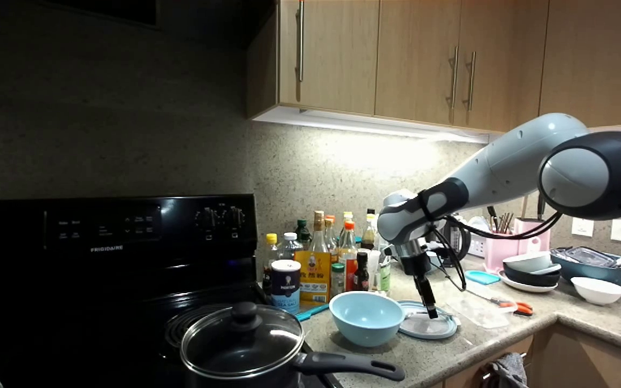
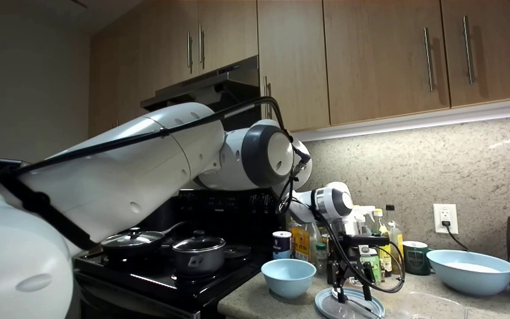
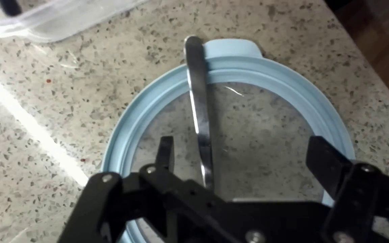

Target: Put the fork inside the container

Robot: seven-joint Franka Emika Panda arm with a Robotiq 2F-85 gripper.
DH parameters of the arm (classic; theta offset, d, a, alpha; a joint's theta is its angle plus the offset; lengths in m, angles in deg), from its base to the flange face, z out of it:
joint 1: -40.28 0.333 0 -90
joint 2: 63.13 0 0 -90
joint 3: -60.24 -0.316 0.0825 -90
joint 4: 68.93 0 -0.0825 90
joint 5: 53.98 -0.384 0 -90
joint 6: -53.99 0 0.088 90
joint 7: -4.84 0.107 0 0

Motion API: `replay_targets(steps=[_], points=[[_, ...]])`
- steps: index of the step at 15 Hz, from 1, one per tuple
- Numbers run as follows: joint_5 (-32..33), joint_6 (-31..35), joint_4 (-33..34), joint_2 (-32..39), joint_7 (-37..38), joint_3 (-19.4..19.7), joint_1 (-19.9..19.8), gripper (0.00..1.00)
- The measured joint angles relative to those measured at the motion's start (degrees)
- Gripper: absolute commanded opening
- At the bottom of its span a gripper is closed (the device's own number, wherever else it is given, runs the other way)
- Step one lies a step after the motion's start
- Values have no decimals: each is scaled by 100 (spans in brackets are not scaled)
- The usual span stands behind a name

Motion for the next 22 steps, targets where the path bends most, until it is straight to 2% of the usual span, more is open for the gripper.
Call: replay_targets(steps=[2,3,5,14,17,18,22], points=[[0,127,122,157,-283,0,-89,100],[0,154,184,217,-394,0,-118,75],[0,158,311,309,-548,0,-148,67],[-74,153,670,439,-787,-72,-263,7],[-188,153,691,439,-905,-143,-394,2],[-237,153,695,439,-935,-154,-430,5],[-405,142,713,439,-978,-201,-540,6]])
